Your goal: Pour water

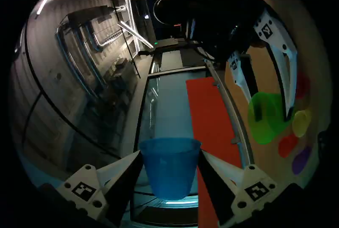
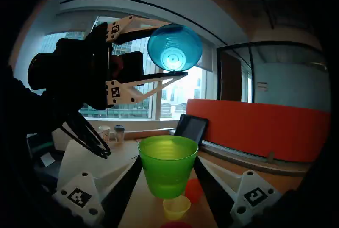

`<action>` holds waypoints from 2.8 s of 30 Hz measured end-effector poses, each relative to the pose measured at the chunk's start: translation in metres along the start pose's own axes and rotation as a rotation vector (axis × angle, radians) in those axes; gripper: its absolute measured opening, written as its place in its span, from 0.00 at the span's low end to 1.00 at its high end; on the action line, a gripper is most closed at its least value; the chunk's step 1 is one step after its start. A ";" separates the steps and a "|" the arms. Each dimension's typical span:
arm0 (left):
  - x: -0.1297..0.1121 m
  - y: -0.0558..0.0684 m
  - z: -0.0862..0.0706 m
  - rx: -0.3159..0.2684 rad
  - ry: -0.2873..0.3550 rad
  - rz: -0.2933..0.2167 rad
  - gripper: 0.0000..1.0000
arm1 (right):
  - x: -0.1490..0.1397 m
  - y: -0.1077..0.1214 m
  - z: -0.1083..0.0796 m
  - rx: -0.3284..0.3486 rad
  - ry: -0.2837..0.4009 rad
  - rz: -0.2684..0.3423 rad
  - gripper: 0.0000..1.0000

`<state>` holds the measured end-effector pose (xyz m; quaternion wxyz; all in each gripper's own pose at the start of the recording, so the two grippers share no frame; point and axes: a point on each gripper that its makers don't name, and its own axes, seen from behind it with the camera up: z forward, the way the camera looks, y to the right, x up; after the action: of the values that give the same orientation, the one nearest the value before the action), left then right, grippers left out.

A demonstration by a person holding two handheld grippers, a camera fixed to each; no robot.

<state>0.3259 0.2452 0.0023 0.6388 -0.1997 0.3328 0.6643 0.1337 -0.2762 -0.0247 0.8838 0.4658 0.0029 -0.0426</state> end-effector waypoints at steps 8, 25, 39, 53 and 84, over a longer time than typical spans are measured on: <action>-0.011 0.000 0.002 -0.003 -0.012 -0.208 0.86 | 0.003 0.003 -0.003 -0.008 0.006 0.001 0.88; -0.030 -0.003 0.003 0.017 -0.017 -0.661 0.86 | 0.004 0.006 -0.004 -0.019 0.015 0.009 0.88; -0.042 -0.001 0.001 0.000 -0.036 -0.963 0.86 | 0.006 0.009 -0.008 -0.025 0.024 0.017 0.88; -0.066 0.007 0.000 -0.043 -0.092 -1.283 0.86 | 0.011 0.009 -0.010 -0.029 0.029 0.017 0.88; -0.079 0.039 -0.011 -0.168 -0.188 -1.472 0.87 | 0.006 0.008 -0.008 -0.031 0.019 0.018 0.88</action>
<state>0.2944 0.1826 0.0564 0.9267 -0.3615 0.0051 0.1025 0.1403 -0.2658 -0.0230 0.8912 0.4526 0.0078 -0.0300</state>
